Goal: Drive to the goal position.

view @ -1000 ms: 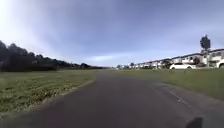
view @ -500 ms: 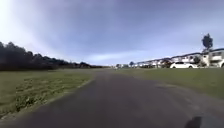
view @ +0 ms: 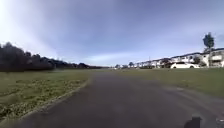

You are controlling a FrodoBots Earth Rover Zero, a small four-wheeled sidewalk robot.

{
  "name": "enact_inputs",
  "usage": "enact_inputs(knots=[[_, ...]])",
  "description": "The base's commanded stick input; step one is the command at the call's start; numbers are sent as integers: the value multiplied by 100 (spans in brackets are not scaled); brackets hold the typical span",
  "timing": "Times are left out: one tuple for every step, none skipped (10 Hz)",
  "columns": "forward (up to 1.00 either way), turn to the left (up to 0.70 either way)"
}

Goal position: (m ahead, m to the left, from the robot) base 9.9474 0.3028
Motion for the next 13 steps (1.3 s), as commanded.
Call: enact_inputs(knots=[[100, 0], [100, 0], [100, 0], [100, 0], [100, 0], [100, 0], [100, 0], [100, 0], [100, 0], [100, 0], [100, 0], [100, 0], [100, 0]])
